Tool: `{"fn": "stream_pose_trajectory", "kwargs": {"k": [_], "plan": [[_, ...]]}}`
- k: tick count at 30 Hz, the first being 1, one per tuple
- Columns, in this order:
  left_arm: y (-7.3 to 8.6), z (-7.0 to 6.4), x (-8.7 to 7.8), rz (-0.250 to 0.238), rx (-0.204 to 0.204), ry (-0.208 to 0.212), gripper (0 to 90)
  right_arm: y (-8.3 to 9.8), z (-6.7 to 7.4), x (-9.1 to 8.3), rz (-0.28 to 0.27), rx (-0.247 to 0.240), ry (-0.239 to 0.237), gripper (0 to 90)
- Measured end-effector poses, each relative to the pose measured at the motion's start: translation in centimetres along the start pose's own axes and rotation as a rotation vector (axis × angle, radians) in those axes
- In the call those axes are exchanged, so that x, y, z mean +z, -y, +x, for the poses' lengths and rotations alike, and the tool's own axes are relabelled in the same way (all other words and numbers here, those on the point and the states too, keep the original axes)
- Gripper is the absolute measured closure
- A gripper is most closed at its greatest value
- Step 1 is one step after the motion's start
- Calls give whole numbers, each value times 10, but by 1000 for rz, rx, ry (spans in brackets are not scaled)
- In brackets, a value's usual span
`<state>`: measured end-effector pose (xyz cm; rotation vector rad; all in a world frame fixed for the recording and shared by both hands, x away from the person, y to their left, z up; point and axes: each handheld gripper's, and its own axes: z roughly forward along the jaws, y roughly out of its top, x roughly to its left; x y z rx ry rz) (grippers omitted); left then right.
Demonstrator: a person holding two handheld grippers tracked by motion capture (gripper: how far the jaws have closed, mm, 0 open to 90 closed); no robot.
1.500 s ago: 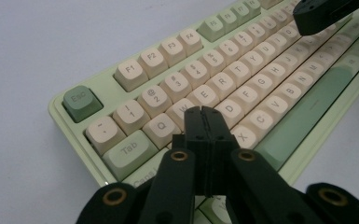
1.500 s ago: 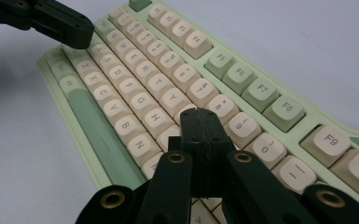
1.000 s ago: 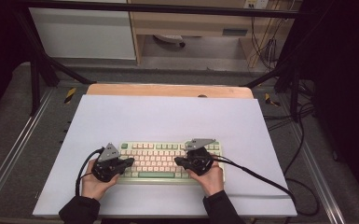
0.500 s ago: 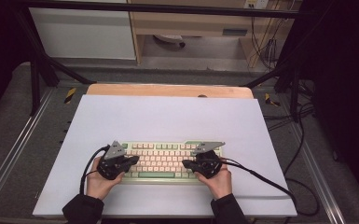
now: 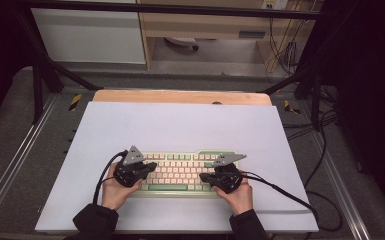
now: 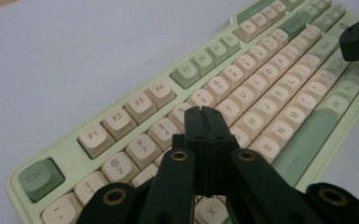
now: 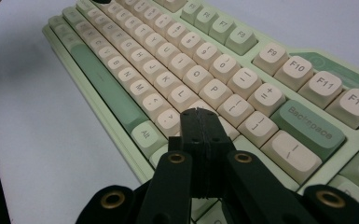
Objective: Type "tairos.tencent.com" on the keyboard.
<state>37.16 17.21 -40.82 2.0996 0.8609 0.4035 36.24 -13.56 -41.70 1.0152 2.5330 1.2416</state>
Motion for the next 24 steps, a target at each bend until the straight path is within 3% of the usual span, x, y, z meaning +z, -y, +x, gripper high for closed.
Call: {"fn": "stream_pose_trajectory", "kwargs": {"k": [10, 24], "plan": [[0, -3, 16, 21, 12, -4, 899, 5, -1, -2, -4, 4, -1, 900], [6, -1, 22, 41, 18, -10, 899, 5, -1, -2, -7, 3, -6, 900]]}}
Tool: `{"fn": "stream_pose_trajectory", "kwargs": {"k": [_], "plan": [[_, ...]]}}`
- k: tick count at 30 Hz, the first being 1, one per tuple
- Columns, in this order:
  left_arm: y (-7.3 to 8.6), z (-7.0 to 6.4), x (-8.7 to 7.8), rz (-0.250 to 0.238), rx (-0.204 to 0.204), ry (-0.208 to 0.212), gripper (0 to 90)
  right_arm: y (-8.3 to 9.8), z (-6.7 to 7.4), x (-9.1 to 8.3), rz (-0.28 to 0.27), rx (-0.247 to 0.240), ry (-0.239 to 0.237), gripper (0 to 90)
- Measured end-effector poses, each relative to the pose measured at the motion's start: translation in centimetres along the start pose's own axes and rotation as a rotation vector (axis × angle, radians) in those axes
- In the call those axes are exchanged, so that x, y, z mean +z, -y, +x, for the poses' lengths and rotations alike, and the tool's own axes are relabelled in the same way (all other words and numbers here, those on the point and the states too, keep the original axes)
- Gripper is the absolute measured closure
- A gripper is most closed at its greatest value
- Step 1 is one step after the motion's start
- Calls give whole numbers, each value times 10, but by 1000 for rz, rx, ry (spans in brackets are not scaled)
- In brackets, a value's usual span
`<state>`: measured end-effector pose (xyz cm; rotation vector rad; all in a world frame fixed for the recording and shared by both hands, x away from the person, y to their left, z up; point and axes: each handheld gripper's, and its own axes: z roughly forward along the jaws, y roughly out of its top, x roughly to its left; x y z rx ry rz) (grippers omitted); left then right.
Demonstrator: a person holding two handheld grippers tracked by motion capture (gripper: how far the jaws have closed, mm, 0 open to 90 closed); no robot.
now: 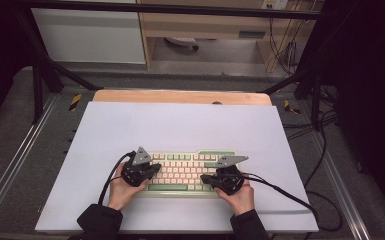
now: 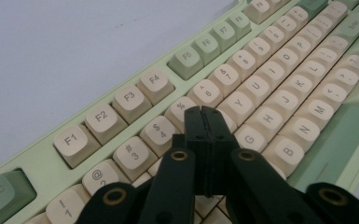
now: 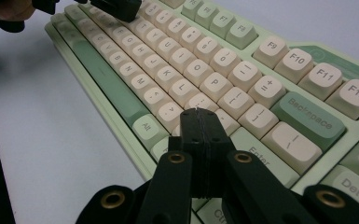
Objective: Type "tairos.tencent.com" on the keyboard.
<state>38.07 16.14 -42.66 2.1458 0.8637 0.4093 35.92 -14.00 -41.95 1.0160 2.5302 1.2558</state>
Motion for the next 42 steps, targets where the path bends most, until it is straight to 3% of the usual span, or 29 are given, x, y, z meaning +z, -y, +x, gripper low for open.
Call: {"fn": "stream_pose_trajectory", "kwargs": {"k": [15, 28, 42], "plan": [[3, 0, 2, -2, 1, 3, 899, 1, 0, -1, -1, 7, 0, 900], [3, -1, -14, -30, 3, 13, 899, 0, 0, -3, -7, 8, 1, 900], [16, 4, -32, -43, -12, 17, 899, -3, 0, -4, -24, 21, 2, 900]]}}
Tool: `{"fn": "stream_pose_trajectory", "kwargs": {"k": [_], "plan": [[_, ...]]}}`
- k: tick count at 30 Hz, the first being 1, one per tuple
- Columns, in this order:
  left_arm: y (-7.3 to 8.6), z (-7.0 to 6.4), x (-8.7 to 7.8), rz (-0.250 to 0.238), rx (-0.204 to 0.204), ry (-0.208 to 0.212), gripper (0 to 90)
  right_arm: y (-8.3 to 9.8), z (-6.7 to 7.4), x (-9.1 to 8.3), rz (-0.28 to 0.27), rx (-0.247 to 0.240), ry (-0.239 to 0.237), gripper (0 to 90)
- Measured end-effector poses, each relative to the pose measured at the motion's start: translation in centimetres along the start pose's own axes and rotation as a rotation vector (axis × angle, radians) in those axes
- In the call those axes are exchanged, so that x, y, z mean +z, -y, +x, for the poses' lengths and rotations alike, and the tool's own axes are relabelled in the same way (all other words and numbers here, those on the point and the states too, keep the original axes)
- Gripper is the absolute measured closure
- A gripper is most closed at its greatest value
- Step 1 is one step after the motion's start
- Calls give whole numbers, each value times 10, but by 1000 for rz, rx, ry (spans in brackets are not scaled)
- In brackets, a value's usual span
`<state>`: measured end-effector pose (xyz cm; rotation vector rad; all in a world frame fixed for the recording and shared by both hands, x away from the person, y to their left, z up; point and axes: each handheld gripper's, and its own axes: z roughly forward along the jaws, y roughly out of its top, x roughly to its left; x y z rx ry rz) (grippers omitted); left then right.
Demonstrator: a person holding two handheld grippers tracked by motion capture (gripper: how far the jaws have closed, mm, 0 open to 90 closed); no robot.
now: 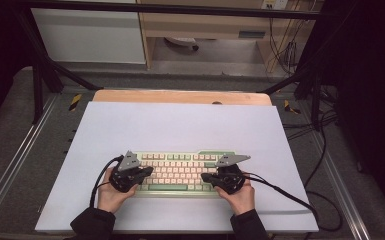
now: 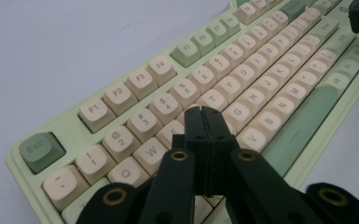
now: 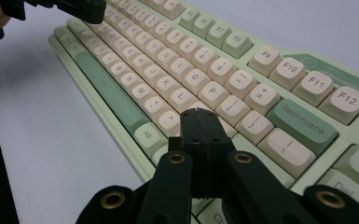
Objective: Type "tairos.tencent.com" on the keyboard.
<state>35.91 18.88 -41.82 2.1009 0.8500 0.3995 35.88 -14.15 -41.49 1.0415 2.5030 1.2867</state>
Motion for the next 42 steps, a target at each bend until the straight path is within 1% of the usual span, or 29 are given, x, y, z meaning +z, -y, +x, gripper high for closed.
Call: {"fn": "stream_pose_trajectory", "kwargs": {"k": [5, 10, 13, 18, 20, 25, 34, 38, 42], "plan": [[7, 3, -6, 0, -6, 0, 899, -3, 1, 1, 0, -4, 4, 900], [12, 4, -11, 1, -10, -4, 899, -9, 5, 6, -1, -7, 16, 900], [15, 6, -13, 0, -13, -6, 899, -13, 7, 11, 1, -16, 19, 900], [18, 7, -16, 1, -16, -7, 899, -20, 11, 23, 1, -24, 13, 900], [19, 8, -17, -1, -20, -7, 899, -23, 11, 26, 1, -17, 8, 900], [20, 10, -18, -3, -23, -8, 899, -29, 13, 35, 10, -22, 23, 900], [21, 12, -18, -4, -29, -9, 899, -31, 8, 51, 25, -13, 39, 900], [21, 12, -19, -4, -28, -7, 899, -29, 6, 56, 35, -12, 44, 900], [22, 12, -18, -1, -26, -6, 899, -29, 6, 58, 27, -10, 39, 900]]}}
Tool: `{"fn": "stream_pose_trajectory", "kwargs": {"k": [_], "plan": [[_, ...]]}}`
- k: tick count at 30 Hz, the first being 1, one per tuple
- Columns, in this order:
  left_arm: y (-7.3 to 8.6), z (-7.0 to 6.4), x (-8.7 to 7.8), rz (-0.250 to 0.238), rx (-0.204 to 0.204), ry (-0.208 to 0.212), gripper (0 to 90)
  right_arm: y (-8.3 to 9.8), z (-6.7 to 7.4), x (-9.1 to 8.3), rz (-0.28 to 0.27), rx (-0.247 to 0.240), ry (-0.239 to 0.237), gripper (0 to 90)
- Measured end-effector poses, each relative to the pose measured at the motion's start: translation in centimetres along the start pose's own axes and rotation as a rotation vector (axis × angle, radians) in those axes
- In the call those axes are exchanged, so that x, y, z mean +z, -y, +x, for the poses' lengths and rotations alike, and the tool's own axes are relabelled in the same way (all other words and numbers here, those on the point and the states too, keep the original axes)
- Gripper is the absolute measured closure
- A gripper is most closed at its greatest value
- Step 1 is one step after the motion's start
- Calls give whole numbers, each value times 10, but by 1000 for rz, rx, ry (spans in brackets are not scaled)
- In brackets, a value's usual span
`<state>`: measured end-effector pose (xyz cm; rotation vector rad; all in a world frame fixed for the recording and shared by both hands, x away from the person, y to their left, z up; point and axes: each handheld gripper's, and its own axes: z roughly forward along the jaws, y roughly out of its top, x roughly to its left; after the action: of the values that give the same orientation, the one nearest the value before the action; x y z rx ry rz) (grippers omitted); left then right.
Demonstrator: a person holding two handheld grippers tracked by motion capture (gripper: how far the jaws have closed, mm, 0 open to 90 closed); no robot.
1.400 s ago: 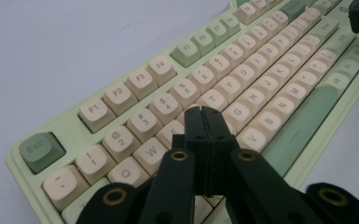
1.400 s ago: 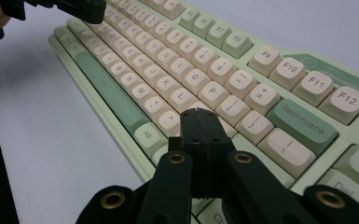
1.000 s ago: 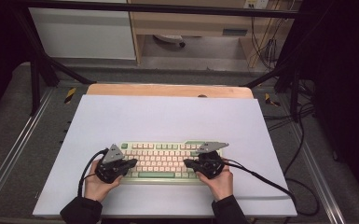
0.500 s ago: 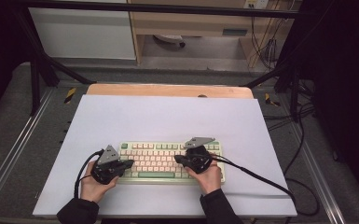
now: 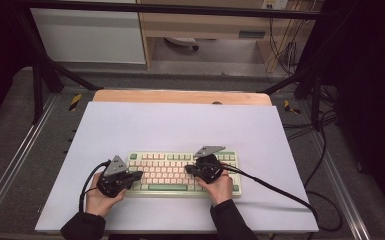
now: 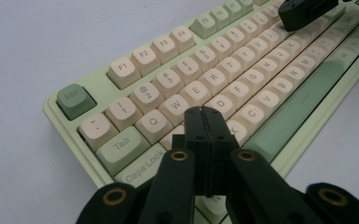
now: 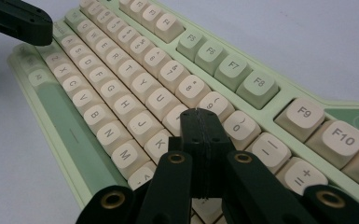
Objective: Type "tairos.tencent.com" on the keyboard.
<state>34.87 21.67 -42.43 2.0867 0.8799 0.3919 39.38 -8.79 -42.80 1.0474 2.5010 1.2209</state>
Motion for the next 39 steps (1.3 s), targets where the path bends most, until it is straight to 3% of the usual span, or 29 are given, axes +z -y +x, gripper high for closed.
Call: {"fn": "stream_pose_trajectory", "kwargs": {"k": [12, 39], "plan": [[0, 0, 0, -1, 2, 2, 899, 1, 0, 2, 12, -1, 3, 900], [-3, -1, -3, -8, 1, 8, 899, 0, 6, -33, 0, -41, -19, 900]]}}
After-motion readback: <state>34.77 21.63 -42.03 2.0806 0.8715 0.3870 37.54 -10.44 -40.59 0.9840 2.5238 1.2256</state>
